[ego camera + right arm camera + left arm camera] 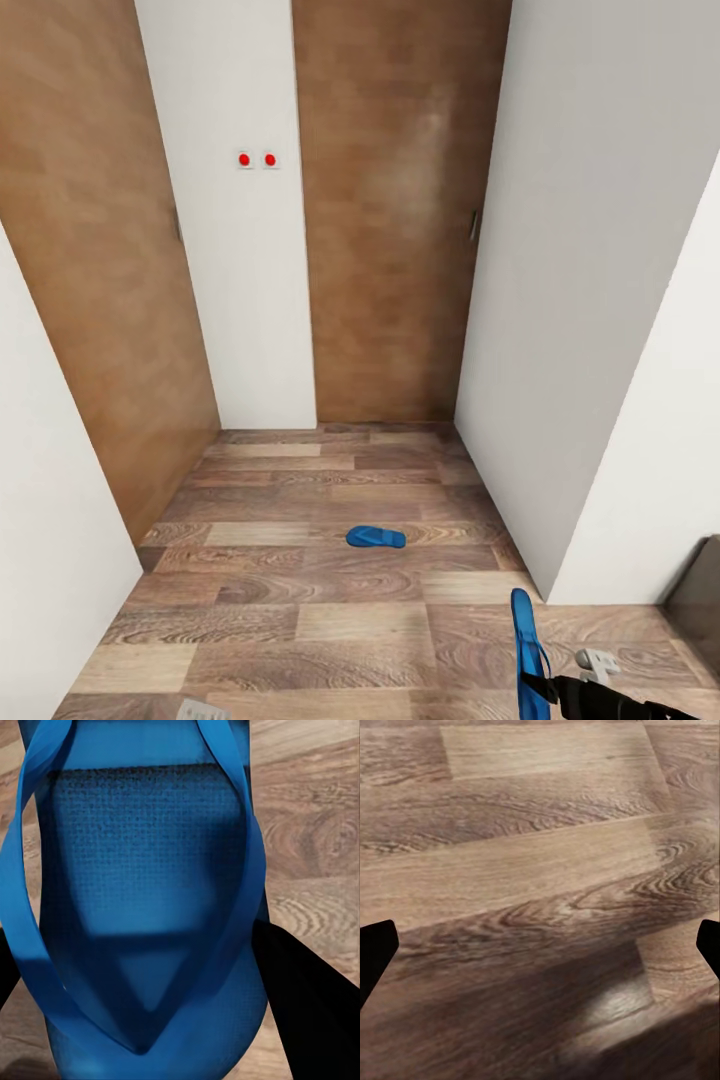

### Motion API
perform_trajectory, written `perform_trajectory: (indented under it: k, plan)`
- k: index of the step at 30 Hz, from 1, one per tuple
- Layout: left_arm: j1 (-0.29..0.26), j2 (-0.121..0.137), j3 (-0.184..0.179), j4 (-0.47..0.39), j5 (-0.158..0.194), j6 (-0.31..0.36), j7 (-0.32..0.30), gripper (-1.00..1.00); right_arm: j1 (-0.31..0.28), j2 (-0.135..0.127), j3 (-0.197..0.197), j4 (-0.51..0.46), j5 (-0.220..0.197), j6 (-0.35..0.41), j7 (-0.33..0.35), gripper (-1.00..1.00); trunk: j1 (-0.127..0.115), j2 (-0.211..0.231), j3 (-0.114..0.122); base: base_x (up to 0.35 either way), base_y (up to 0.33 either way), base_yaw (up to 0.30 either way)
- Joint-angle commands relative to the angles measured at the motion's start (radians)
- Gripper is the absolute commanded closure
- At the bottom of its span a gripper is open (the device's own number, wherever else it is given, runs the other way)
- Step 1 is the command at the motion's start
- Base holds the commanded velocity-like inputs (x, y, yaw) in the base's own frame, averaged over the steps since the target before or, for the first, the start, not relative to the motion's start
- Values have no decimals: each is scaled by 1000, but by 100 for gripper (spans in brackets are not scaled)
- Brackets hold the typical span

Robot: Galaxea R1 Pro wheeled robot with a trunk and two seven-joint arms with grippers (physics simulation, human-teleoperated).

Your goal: In the bedroom, move the book from the bed onto either nightstand, and place the two sandals side by side next to the bed.

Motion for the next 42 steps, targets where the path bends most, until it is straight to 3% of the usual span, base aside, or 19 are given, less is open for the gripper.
perform_trajectory:
  k: [1,9,13,18,42]
  plan:
    - [-1,-2,3,-2,-9,4,-7,-100,0,0,-4,5,-6,11,4,100,0,0,-1,46,0,0]
    - [-1,-5,4,-1,-6,-18,-7,-100,0,0,-4,76,-5,11,4,100,0,0,-1,103,0,0]
    - [-1,-4,5,-1,45,-31,-7,-100,0,0,-3,81,-5,11,4,100,0,0,-1,282,0,0]
    - [-1,-4,5,-2,64,-33,-7,-100,0,0,-4,81,-5,11,7,100,0,0,-1,167,0,0]
    - [-1,-3,7,-2,69,-33,-7,-100,0,0,-3,81,-4,10,8,100,0,0,-1,32,0,-192]
